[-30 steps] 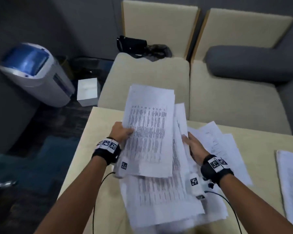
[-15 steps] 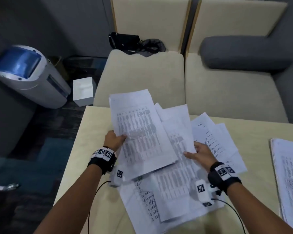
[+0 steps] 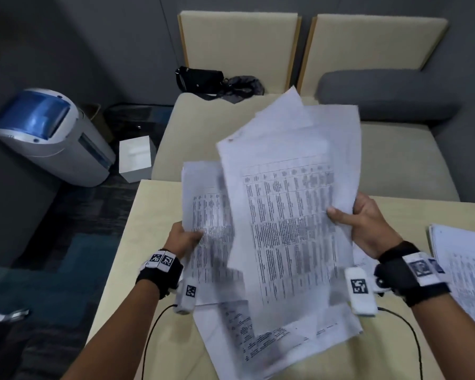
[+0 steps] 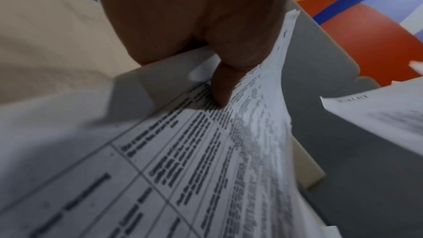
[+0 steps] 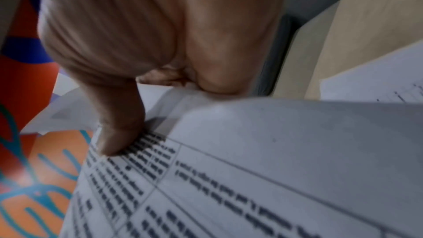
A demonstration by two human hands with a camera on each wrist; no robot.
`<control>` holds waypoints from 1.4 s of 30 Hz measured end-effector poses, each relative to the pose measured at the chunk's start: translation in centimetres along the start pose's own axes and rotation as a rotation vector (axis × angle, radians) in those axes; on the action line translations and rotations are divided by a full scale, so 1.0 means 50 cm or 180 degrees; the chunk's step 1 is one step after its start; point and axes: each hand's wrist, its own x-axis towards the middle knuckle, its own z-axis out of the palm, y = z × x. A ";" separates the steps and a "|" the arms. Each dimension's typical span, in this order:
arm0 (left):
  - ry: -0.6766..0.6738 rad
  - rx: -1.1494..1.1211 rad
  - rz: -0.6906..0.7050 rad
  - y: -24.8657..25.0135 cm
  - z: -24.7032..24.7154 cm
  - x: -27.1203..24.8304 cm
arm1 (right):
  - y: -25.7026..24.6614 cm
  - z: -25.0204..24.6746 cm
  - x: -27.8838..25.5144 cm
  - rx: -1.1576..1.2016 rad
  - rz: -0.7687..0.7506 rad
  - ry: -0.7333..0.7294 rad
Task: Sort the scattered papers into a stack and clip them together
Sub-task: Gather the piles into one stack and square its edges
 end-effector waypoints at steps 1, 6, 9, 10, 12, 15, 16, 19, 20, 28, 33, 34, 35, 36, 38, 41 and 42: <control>-0.0037 -0.0096 0.0042 0.005 0.007 -0.002 | 0.024 0.009 0.007 -0.0126 0.0091 0.0173; -0.0397 -0.0280 0.0127 0.009 0.062 -0.030 | 0.162 0.055 0.017 -0.0415 0.0882 0.0547; -0.0566 -0.0625 -0.0062 0.002 0.094 -0.063 | 0.205 0.070 0.013 -0.0426 0.1049 0.0471; -0.0641 -0.0935 -0.0190 -0.001 0.098 -0.069 | 0.212 0.069 0.011 -0.0533 0.1003 0.0448; -0.0828 -0.1550 -0.0207 -0.017 0.098 -0.074 | 0.212 0.070 0.001 -0.0745 0.0942 0.0418; -0.0881 -0.1467 0.0041 -0.006 0.087 -0.088 | 0.196 0.064 -0.014 -0.0993 0.0945 0.0221; -0.0830 -0.1210 0.0231 0.010 0.085 -0.095 | 0.190 0.061 -0.017 -0.1109 0.0890 0.0179; -0.0747 -0.0616 0.0926 0.073 0.084 -0.121 | 0.139 0.055 -0.029 -0.1337 0.0657 0.0289; -0.0707 -0.0555 0.1169 0.099 0.081 -0.135 | 0.114 0.055 -0.033 -0.1269 0.0464 0.0316; -0.0633 -0.1175 0.1611 0.179 0.078 -0.199 | -0.037 0.086 -0.078 -0.0612 -0.0503 0.0056; -0.0581 -0.0575 0.1164 0.135 0.111 -0.191 | 0.027 0.092 -0.081 -0.0716 -0.0224 0.0617; -0.0550 -0.0553 0.1184 0.137 0.113 -0.195 | 0.029 0.095 -0.081 -0.0716 -0.0226 0.0717; -0.0524 -0.0592 0.1279 0.146 0.112 -0.201 | 0.025 0.096 -0.080 -0.0686 -0.0273 0.0791; -0.0502 -0.0679 0.1386 0.160 0.109 -0.210 | 0.016 0.096 -0.079 -0.0655 -0.0365 0.0838; -0.0497 -0.0884 0.1673 0.190 0.097 -0.221 | -0.009 0.096 -0.079 -0.0611 -0.0609 0.0806; -0.0449 -0.0968 0.1938 0.215 0.092 -0.231 | -0.031 0.096 -0.080 -0.0511 -0.0794 0.0586; -0.0397 -0.1011 0.1850 0.215 0.098 -0.228 | -0.026 0.096 -0.075 -0.0532 -0.0705 0.0539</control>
